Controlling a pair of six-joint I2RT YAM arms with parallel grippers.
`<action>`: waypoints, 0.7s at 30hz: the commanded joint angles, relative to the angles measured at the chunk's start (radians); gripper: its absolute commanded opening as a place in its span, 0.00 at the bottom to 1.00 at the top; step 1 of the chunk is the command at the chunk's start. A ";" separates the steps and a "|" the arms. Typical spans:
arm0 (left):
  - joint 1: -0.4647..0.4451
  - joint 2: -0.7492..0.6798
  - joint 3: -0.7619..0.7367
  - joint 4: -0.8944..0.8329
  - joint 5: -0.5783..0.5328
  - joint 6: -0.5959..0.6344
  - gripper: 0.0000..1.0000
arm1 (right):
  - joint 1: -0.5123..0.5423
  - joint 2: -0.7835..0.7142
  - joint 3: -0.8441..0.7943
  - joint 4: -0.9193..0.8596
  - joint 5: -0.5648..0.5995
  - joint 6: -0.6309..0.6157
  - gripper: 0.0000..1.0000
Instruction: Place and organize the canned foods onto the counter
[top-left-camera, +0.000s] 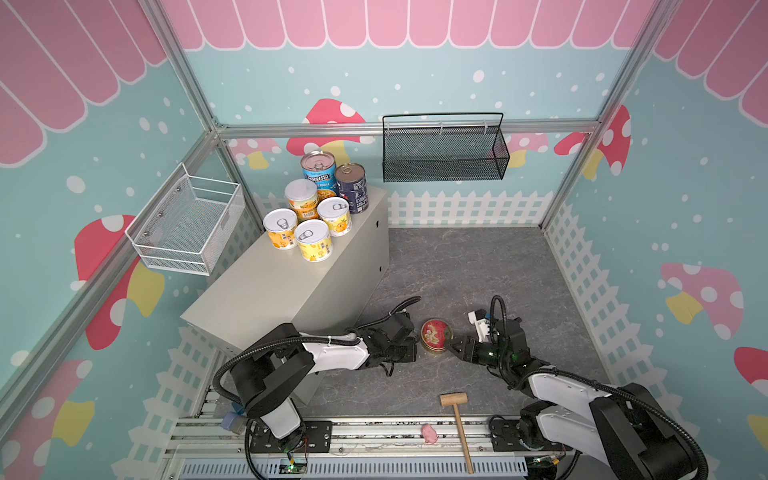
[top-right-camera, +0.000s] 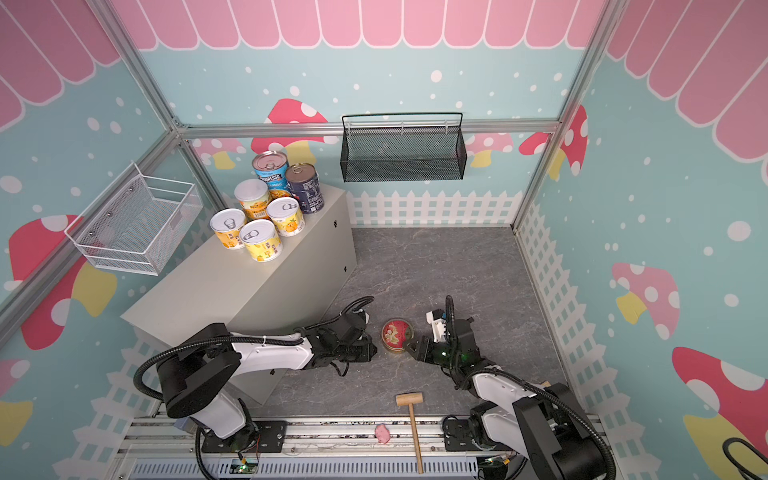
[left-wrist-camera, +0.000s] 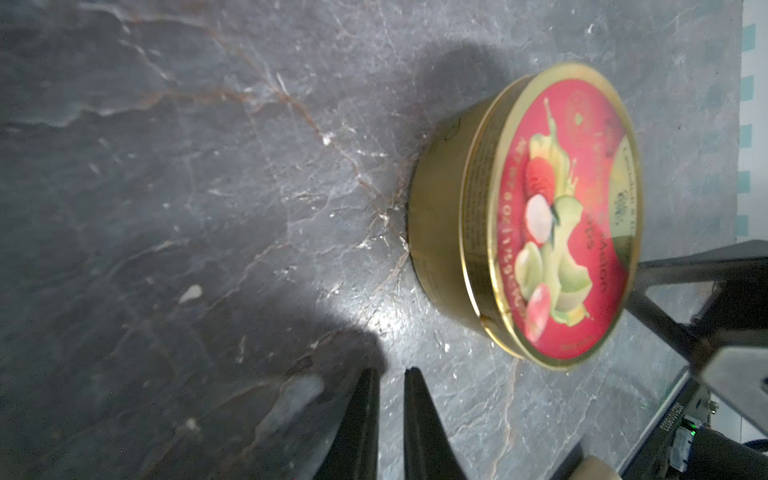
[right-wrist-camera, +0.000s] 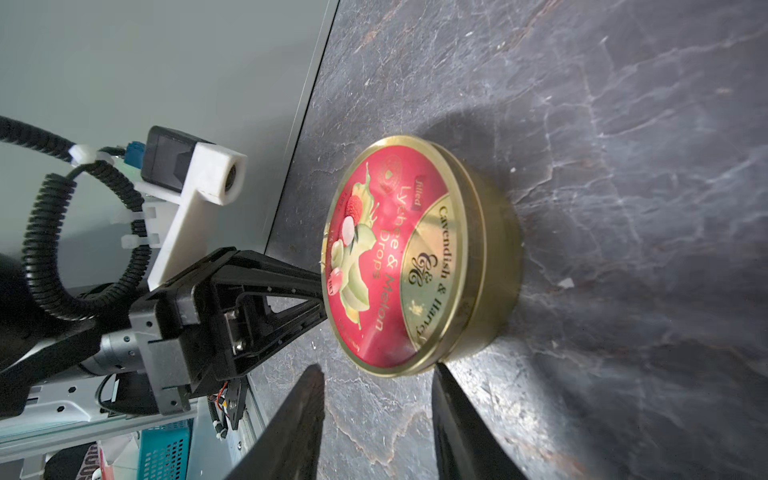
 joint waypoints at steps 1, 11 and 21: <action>0.020 -0.053 -0.015 -0.008 -0.011 0.024 0.16 | 0.008 0.004 0.016 0.021 0.001 -0.007 0.44; 0.064 -0.142 0.015 -0.017 0.037 0.090 0.24 | 0.007 -0.004 0.005 0.014 0.019 -0.012 0.48; 0.067 -0.047 0.069 0.017 0.121 0.078 0.35 | 0.006 -0.010 0.014 0.006 0.020 -0.021 0.57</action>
